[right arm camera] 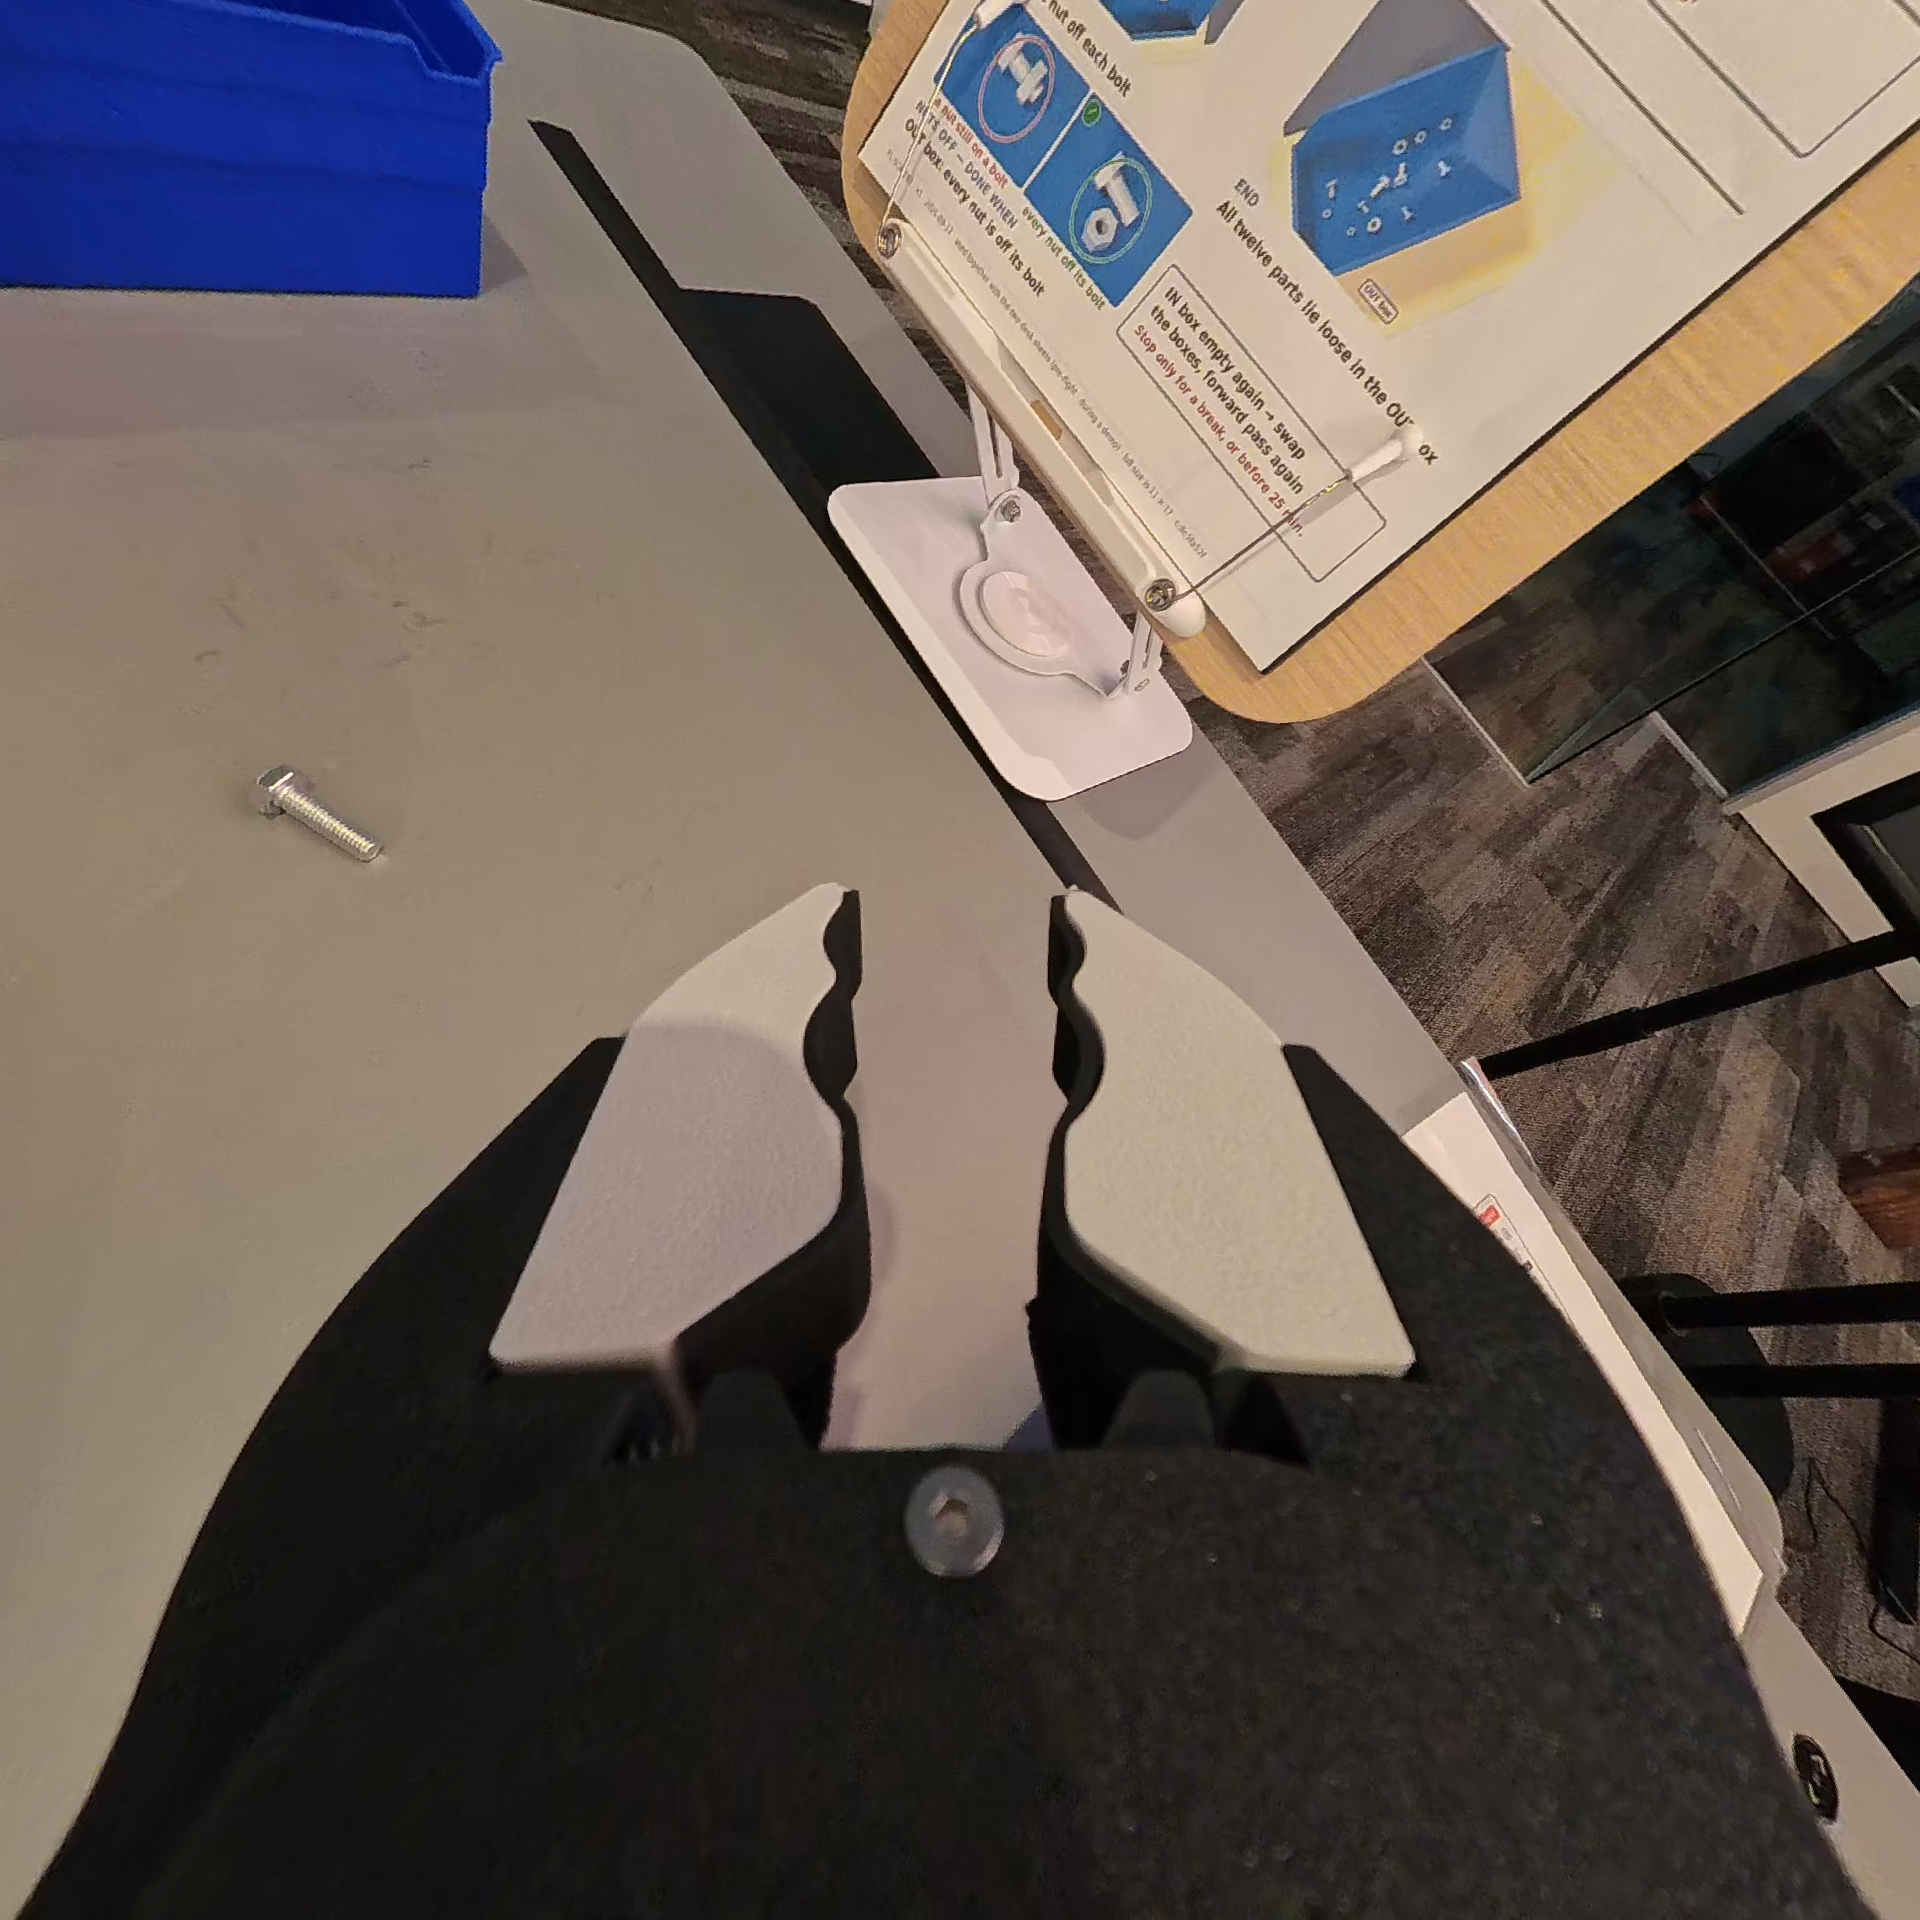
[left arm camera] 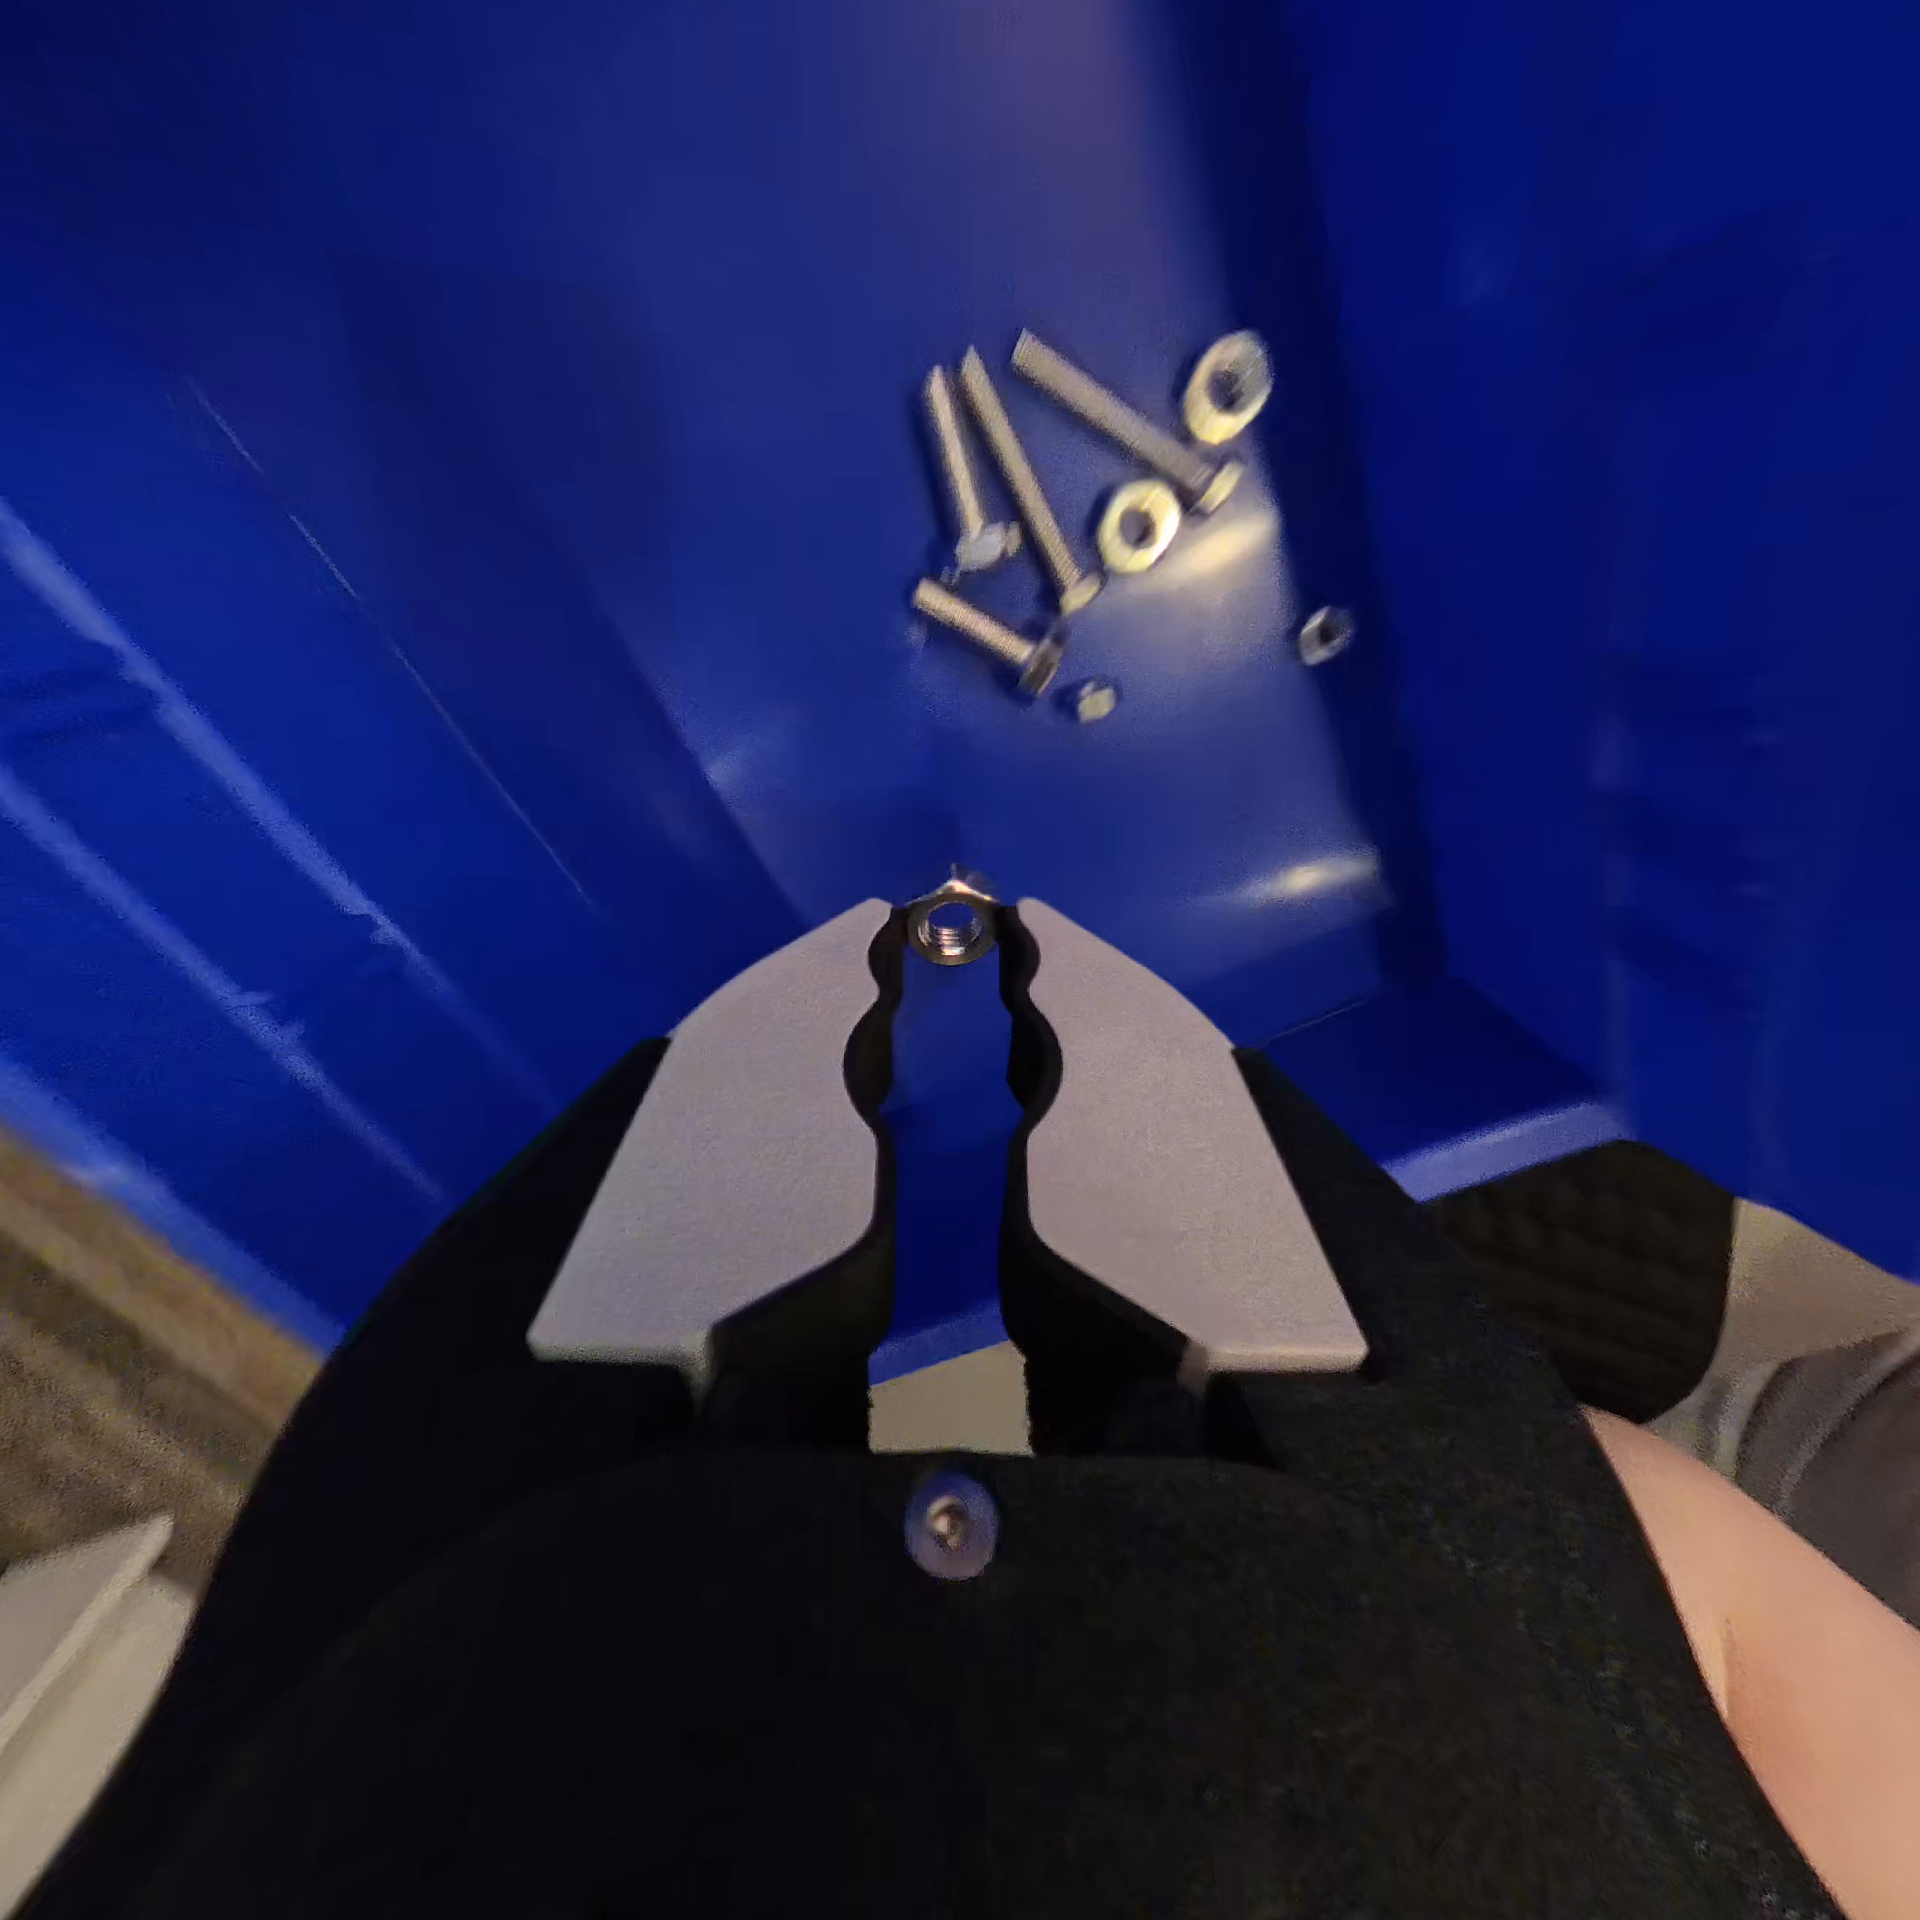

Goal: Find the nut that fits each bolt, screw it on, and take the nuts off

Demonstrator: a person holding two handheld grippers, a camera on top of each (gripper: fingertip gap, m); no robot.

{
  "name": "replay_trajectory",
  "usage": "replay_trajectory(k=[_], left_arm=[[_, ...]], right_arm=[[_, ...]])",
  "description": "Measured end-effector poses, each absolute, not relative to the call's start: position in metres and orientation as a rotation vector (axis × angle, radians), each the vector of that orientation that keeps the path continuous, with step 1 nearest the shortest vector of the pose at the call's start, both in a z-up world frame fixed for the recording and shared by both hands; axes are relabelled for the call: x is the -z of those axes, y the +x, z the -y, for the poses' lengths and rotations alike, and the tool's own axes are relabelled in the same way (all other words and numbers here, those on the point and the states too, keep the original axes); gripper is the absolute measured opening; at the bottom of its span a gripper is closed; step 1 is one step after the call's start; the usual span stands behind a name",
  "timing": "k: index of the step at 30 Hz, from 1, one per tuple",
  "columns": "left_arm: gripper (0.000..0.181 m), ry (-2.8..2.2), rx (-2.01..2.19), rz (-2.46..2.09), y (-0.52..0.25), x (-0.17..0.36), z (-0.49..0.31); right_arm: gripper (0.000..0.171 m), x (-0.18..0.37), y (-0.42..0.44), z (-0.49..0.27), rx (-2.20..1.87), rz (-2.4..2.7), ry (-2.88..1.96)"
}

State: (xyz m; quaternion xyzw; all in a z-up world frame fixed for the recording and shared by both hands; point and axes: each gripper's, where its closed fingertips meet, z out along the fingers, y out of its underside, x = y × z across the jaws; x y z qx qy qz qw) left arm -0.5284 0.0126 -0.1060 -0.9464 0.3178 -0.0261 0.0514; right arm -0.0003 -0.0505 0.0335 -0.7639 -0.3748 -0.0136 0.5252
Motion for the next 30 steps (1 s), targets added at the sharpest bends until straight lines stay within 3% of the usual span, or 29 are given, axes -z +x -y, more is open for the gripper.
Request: replay_trajectory(k=[4, 8, 12, 17, 30], left_arm=[[0.017, -2.448, 0.258, -0.981, -0.461, 0.024, -0.028], [0.017, -2.006, 0.682, -1.239, -0.318, -0.040, 0.022], [0.017, -1.956, 0.758, -1.640, -0.208, 0.008, 0.083], [0.017, -2.059, 0.566, -1.961, -0.139, 0.085, 0.091], [0.017, -2.117, 0.302, -2.220, -0.100, 0.147, 0.081]], right_arm=[[0.034, -0.039, 0.003, 0.051, 0.034, 0.877, -1.820], [0.034, -0.044, 0.008, 0.053, 0.047, 0.865, -1.816], [0.034, -0.047, 0.018, 0.057, 0.062, 0.855, -1.825], [0.034, -0.052, 0.025, 0.060, 0.045, 0.840, -1.834], [0.033, -0.056, 0.060, 0.059, 0.017, 0.709, -1.883]])
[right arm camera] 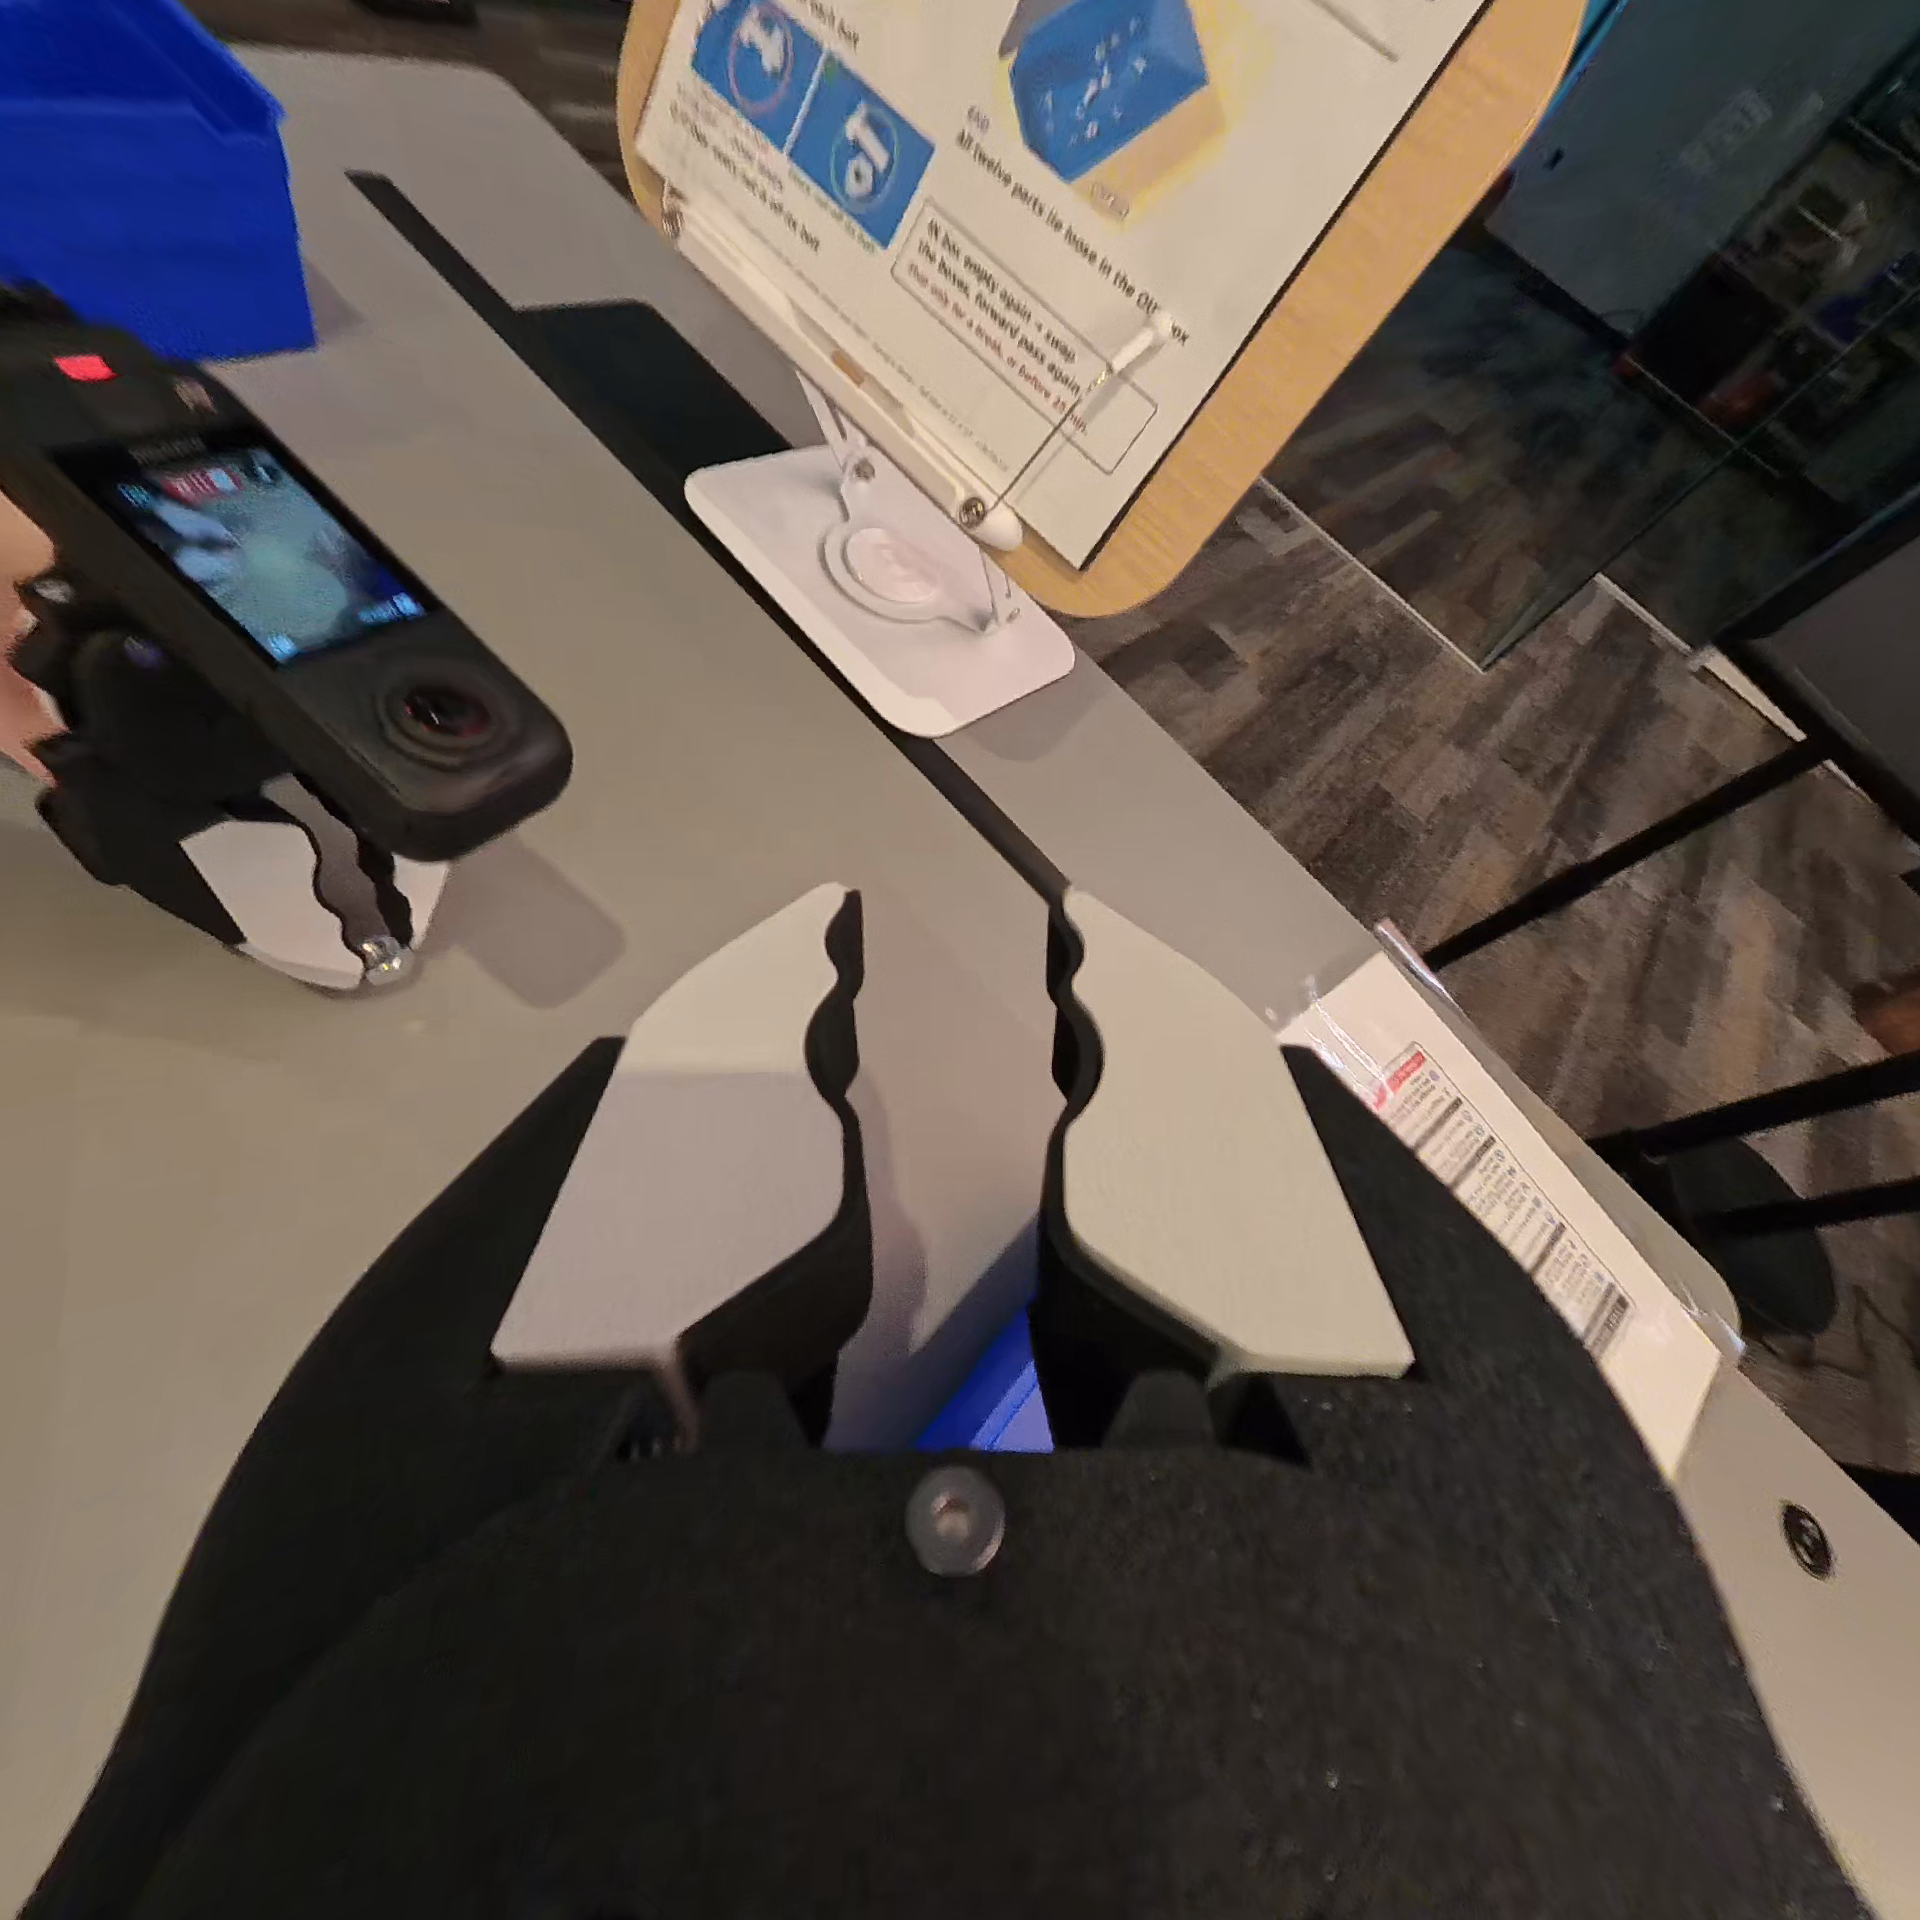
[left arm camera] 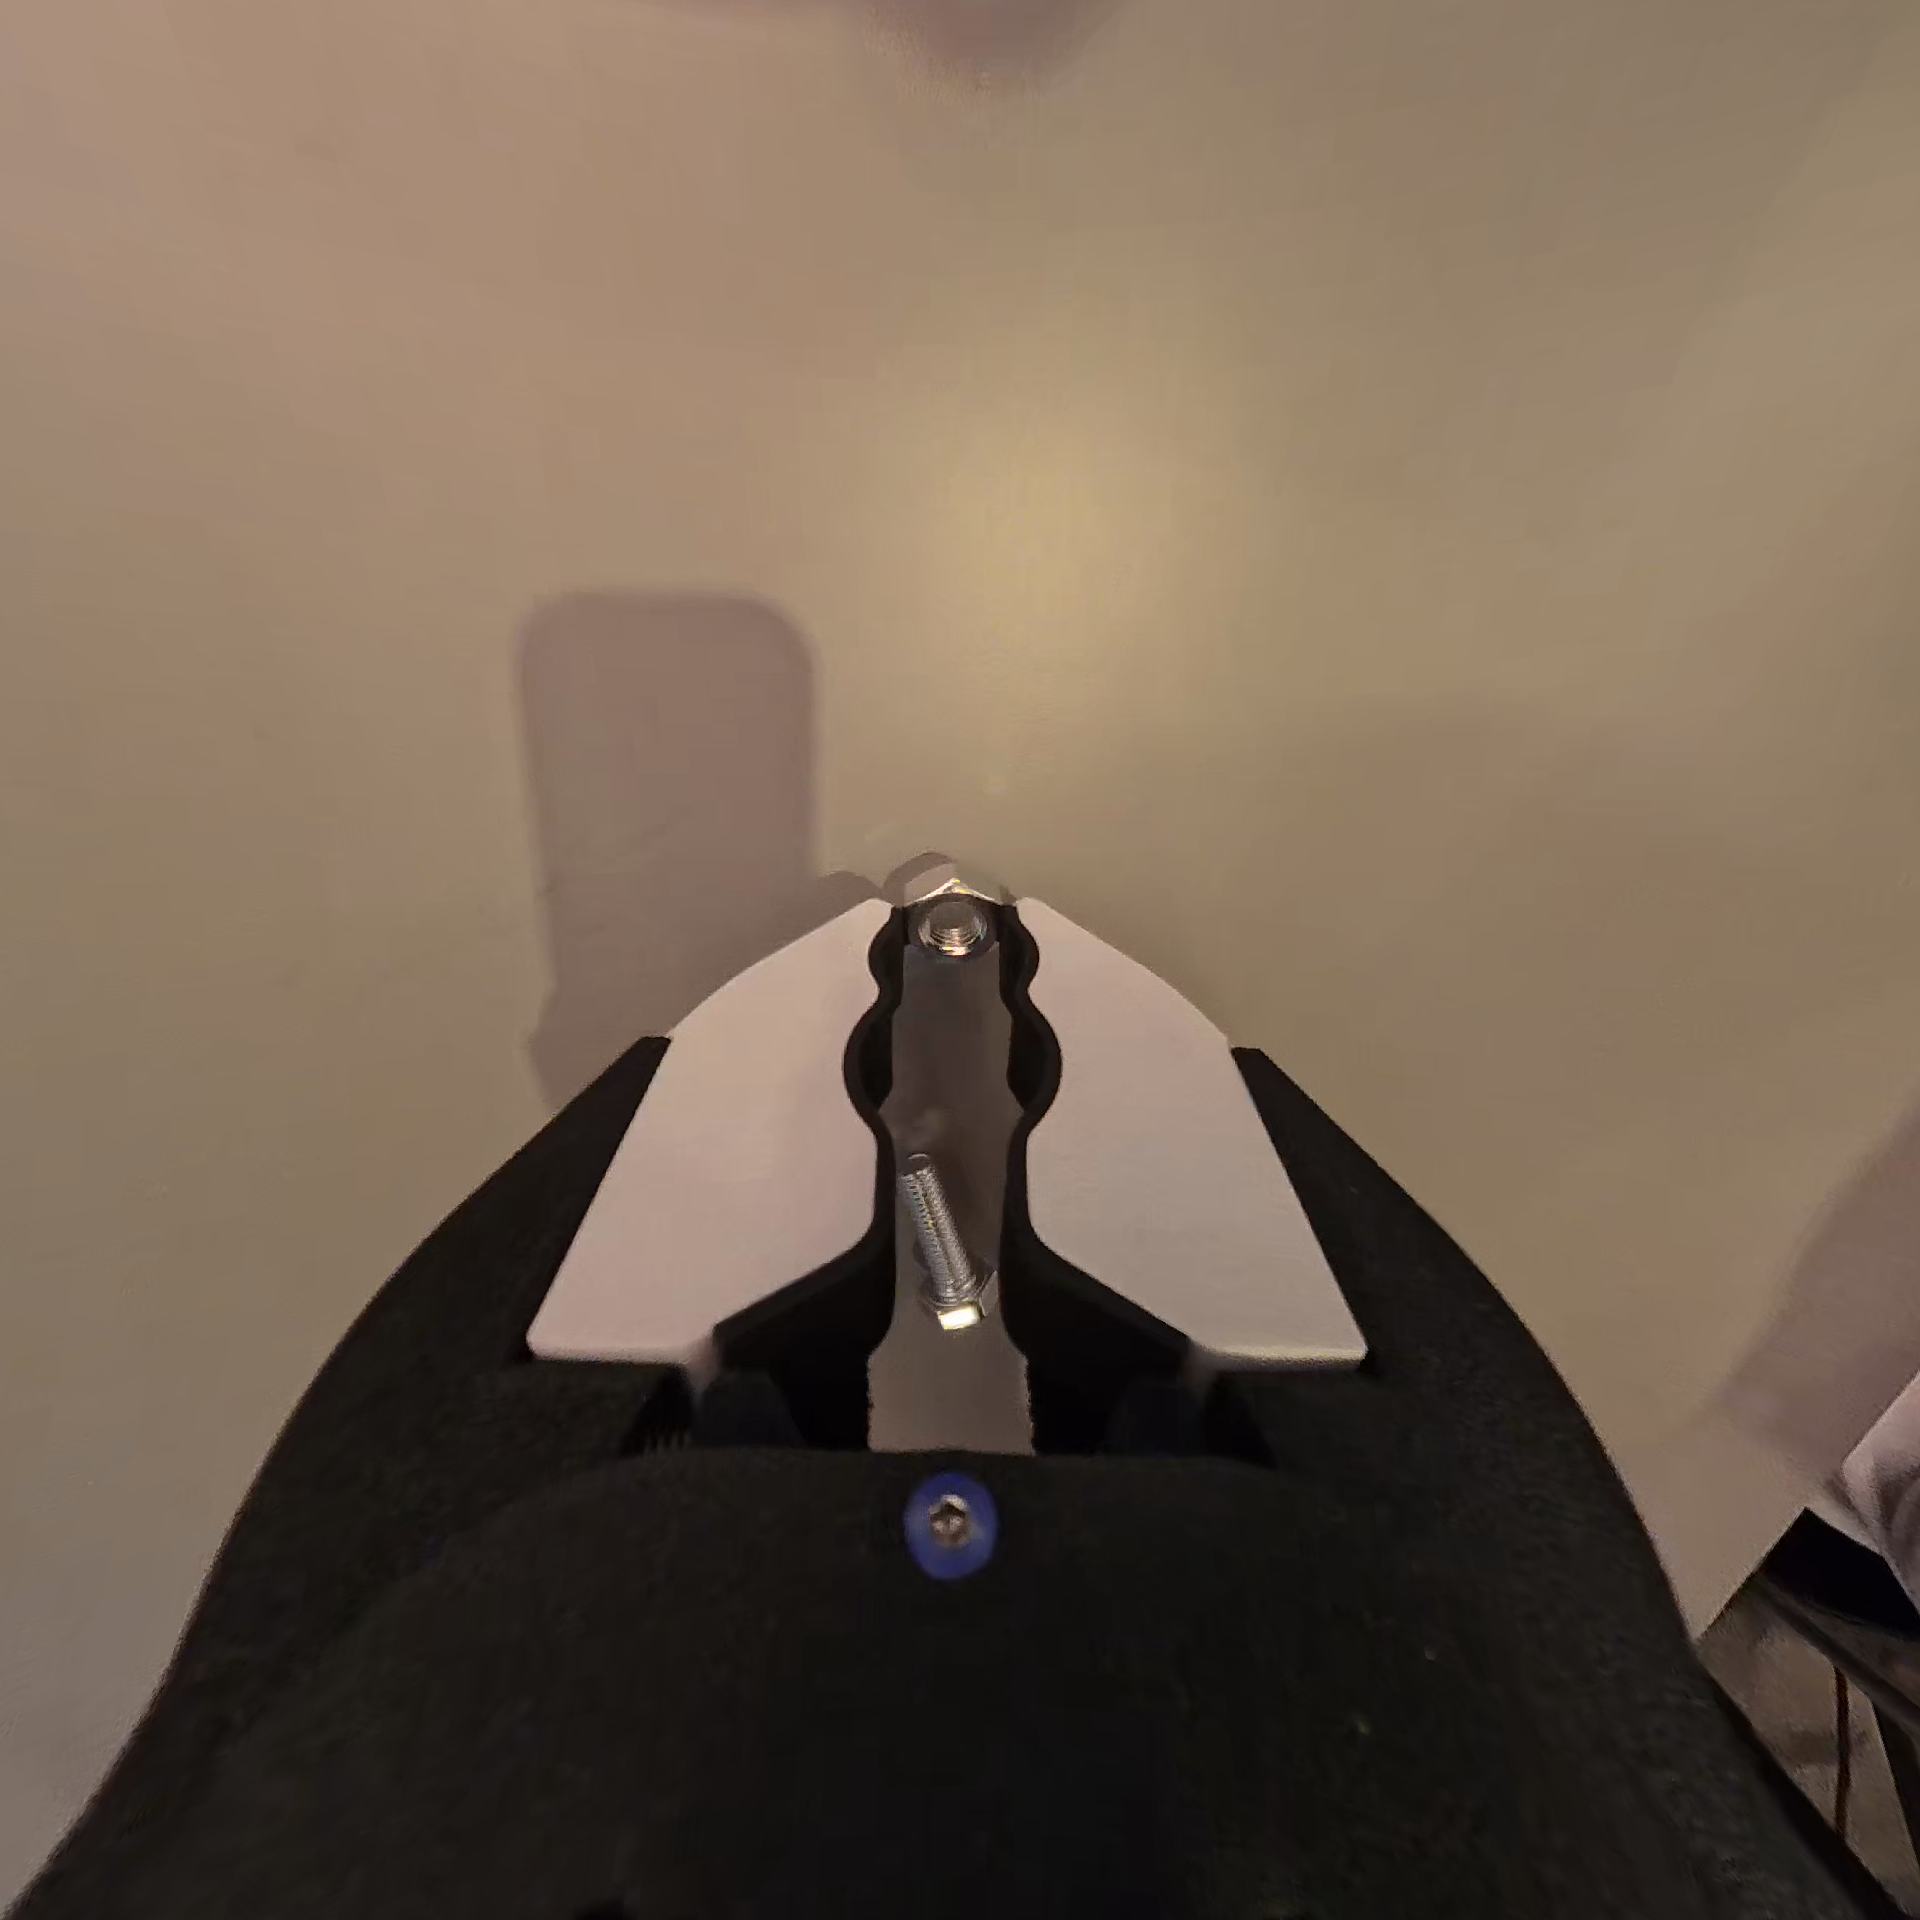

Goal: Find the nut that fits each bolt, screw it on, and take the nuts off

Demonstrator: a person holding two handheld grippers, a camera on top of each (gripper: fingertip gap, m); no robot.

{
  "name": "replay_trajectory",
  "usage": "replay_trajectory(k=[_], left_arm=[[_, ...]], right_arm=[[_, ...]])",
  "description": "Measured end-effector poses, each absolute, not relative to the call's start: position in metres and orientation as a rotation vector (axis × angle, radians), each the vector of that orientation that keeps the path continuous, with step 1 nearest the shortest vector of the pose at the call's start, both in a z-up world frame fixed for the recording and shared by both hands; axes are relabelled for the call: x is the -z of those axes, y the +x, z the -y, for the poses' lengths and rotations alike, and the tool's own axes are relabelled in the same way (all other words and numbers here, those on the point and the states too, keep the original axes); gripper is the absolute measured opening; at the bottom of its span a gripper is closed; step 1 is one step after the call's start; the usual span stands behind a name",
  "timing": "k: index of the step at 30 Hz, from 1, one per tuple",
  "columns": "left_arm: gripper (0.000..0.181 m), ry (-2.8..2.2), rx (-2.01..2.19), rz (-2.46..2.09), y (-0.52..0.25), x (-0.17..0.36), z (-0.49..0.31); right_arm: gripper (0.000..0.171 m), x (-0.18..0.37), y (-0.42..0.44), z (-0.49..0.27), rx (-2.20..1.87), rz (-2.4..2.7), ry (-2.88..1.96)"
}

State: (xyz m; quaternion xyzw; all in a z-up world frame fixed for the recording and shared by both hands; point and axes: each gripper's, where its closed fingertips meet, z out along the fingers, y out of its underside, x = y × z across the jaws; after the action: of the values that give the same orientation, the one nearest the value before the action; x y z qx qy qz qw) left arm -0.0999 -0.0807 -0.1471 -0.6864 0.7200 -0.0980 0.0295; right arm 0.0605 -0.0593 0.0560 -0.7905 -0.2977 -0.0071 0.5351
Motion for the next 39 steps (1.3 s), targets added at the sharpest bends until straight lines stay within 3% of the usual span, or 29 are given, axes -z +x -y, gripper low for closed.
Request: replay_trajectory(k=[8, 16, 28, 33, 34, 39], left_arm=[[0.018, -2.088, 0.244, -2.250, -0.102, 0.155, 0.083], [0.028, -2.155, 0.286, -2.057, -0.142, 0.092, 0.074], [0.037, -2.440, 0.105, -2.000, -0.181, 0.150, 0.071], [0.024, -2.433, 0.048, -2.007, -0.181, 0.158, 0.066], [0.011, -2.423, 0.030, -2.029, -0.183, 0.158, 0.067], [0.009, -2.202, -0.040, -1.996, -0.178, 0.137, 0.047]], right_arm=[[0.031, -0.065, 0.059, 0.065, -0.073, 0.693, -1.842], [0.032, -0.072, 0.050, 0.070, -0.076, 0.717, -1.820], [0.032, -0.065, 0.044, 0.069, -0.069, 0.743, -1.841], [0.032, -0.061, 0.043, 0.067, -0.077, 0.752, -1.851], [0.032, -0.060, 0.041, 0.066, -0.083, 0.754, -1.853], [0.031, -0.058, 0.032, 0.057, -0.139, 0.704, -1.830]])
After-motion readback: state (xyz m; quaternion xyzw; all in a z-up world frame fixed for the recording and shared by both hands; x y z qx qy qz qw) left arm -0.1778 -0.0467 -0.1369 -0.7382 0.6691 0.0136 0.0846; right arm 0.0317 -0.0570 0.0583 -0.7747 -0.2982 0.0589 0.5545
